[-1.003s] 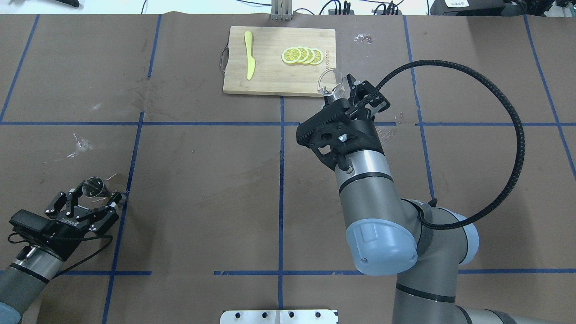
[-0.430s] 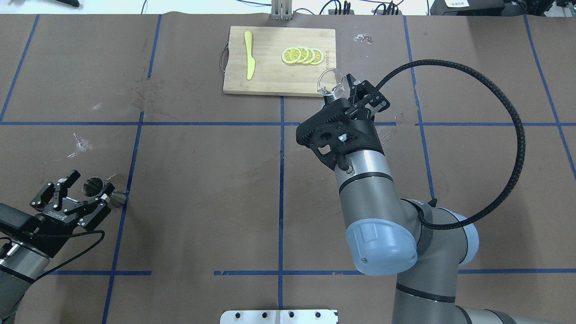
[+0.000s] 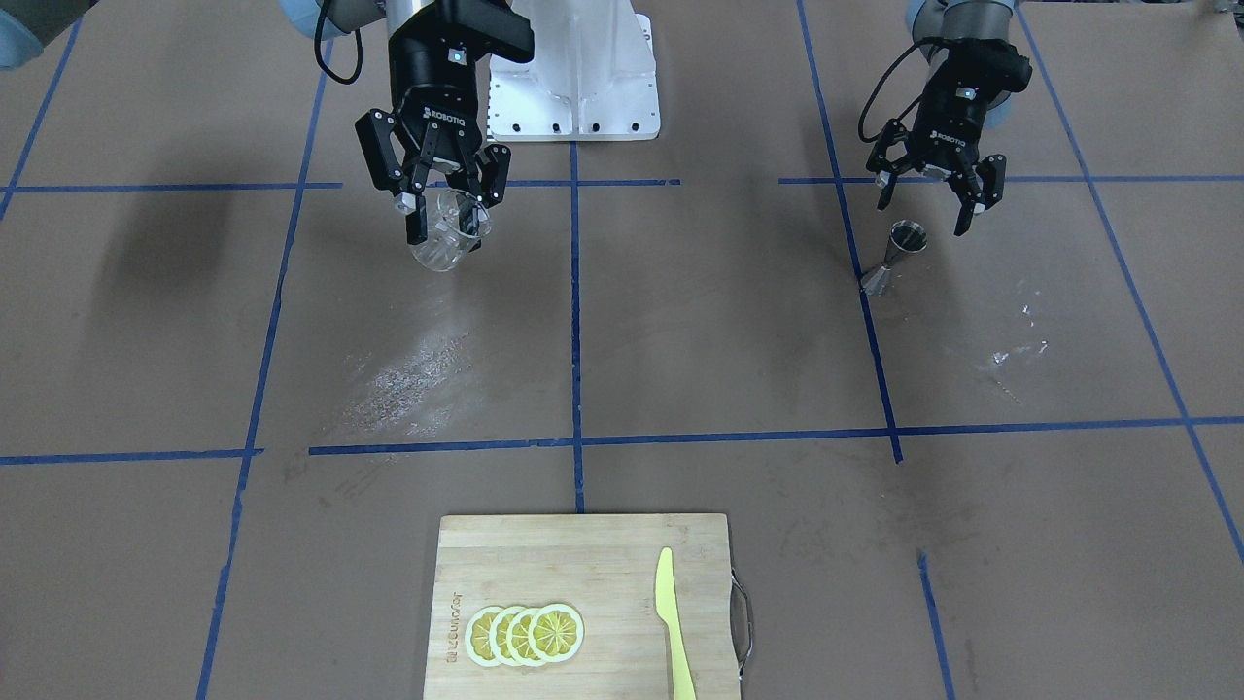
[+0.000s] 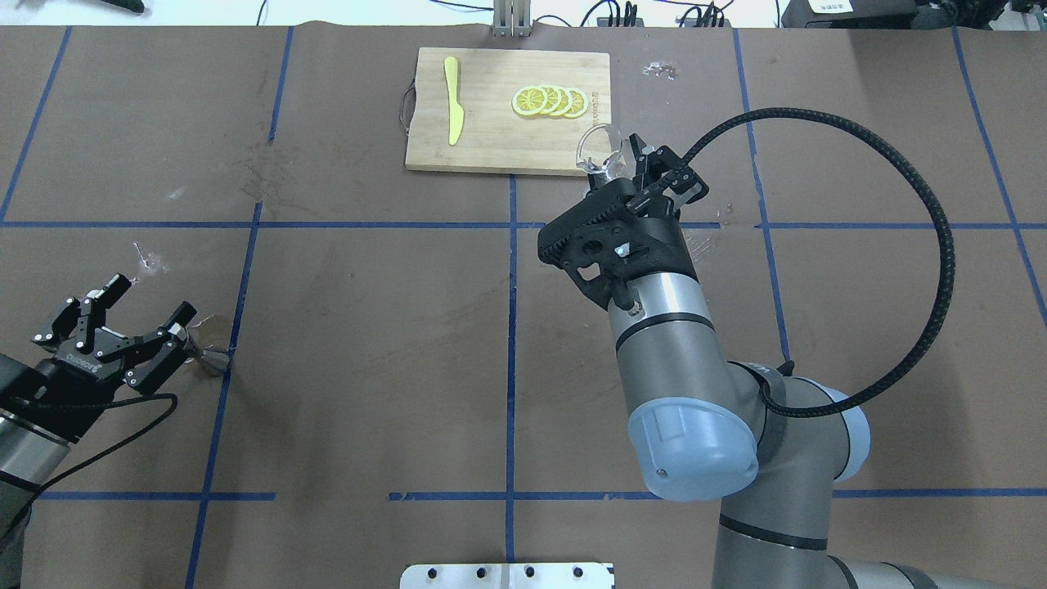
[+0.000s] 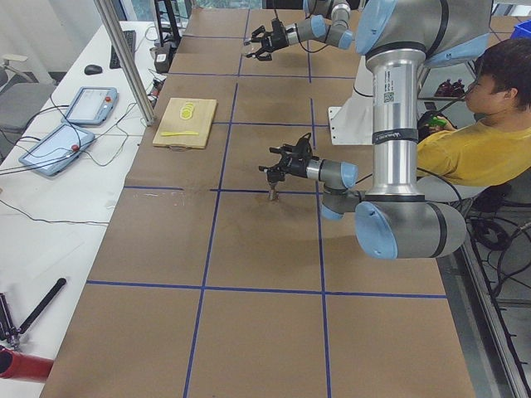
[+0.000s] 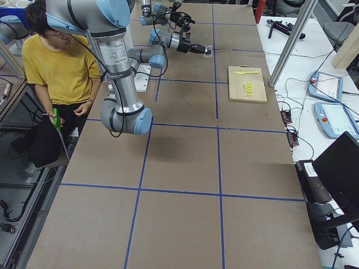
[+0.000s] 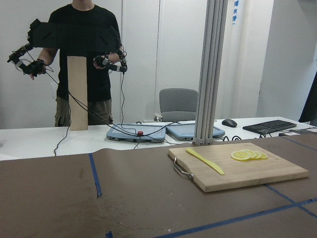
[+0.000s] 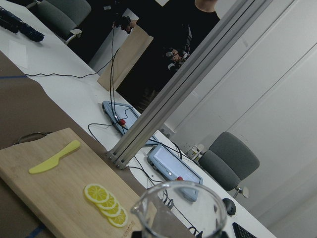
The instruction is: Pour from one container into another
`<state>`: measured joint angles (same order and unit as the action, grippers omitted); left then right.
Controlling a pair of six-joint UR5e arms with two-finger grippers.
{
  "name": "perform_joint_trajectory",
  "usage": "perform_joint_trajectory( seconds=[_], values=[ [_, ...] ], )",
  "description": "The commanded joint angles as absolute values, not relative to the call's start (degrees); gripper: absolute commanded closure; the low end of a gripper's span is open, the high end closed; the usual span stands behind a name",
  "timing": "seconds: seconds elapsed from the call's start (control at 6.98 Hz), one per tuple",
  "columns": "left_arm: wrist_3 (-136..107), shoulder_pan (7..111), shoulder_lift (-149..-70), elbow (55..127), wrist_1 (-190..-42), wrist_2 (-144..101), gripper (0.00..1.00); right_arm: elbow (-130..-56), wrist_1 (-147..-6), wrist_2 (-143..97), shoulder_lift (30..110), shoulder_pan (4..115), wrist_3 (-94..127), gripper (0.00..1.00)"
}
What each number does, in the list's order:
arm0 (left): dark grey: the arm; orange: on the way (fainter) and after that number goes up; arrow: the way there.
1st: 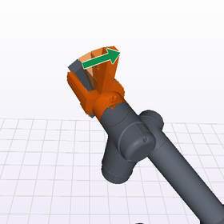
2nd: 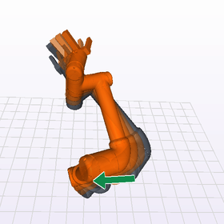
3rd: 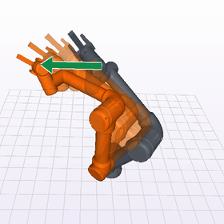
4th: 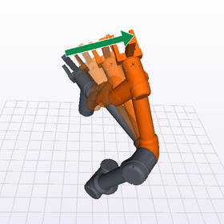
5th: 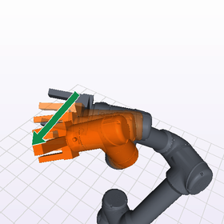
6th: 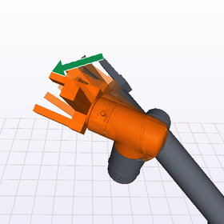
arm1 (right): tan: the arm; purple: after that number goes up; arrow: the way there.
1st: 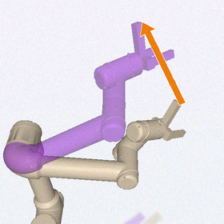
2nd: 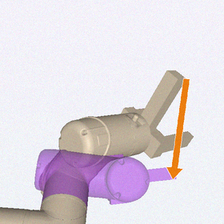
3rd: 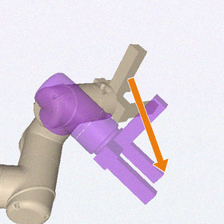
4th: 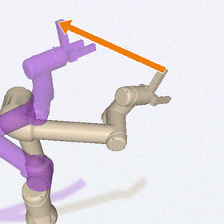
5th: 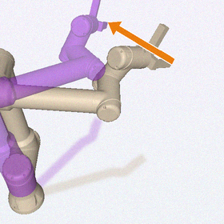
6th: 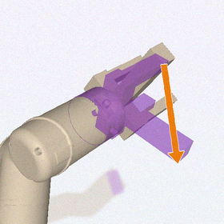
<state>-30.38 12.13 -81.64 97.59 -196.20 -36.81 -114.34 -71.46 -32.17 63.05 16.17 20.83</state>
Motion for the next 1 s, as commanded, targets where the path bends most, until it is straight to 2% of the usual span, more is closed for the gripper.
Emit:
perform_joint_trajectory(
  seconds=[0.0, 0.29, 0.57, 0.86],
  values=[
    [-26.7, 24.8, -81.6, 97.9, -192.2, -53.4, 0.0, -114.3, -71.5, -32.2, 63.0, 16.2, 20.8, 1.0],
    [-25.9, 39.7, -81.8, 97.7, -183.2, -76.8, 0.0, -114.3, -71.5, -32.2, 63.1, 16.2, 20.8, 1.0],
    [-14.3, 55.9, -83.1, 97.7, -171.2, -96.9, 0.0, -114.3, -71.5, -32.2, 63.2, 16.2, 20.8, 1.0],
    [-5.2, 69.9, -87.3, 97.6, -153.6, -113.6, 0.01, -114.3, -71.5, -32.2, 63.2, 16.2, 20.8, 1.0]
  ],
)
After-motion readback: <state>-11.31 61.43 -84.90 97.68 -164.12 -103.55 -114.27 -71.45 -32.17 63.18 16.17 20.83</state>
